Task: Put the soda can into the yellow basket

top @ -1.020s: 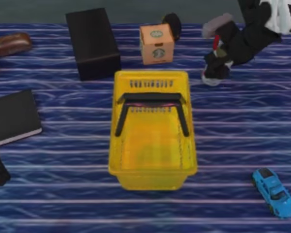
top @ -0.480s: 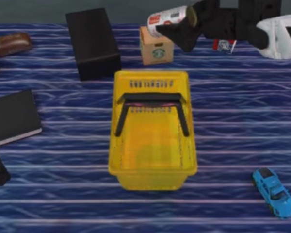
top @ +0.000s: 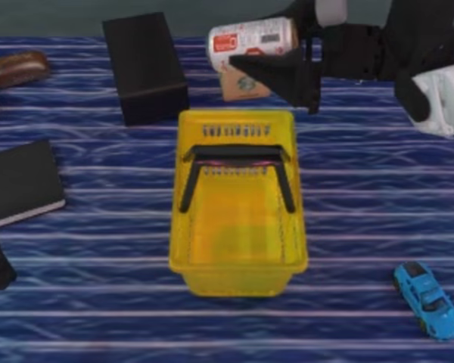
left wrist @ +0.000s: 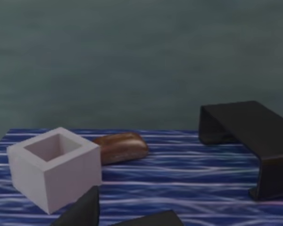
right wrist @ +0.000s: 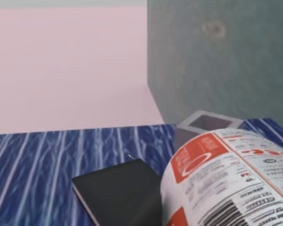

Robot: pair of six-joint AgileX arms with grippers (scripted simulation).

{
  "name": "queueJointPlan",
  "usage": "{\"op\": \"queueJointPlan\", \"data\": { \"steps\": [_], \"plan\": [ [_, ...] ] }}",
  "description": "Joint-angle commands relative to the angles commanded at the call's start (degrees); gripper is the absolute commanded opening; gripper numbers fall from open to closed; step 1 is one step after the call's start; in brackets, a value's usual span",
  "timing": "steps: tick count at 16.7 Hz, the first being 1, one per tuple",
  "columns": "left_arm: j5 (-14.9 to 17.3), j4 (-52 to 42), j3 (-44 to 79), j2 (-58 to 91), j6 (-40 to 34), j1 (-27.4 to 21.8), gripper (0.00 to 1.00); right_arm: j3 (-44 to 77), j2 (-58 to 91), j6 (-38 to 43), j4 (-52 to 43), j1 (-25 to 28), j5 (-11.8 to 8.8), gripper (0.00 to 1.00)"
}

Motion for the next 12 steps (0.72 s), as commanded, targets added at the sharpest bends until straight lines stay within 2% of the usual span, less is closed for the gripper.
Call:
{"op": "queueJointPlan", "data": {
  "steps": [2,8,12],
  "plan": [
    [0.00,0.00,0.00,0.00,0.00,0.00,1.00,-1.29,-0.70,0.72,1.79,0.17,-1.16,0.00],
    [0.00,0.00,0.00,0.00,0.00,0.00,1.00,-1.13,-0.26,0.76,1.88,-0.11,-1.18,0.00],
    [0.00,0.00,0.00,0.00,0.00,0.00,1.00,-2.17,5.22,0.61,8.31,0.13,-1.26,0.00]
  ]
}}
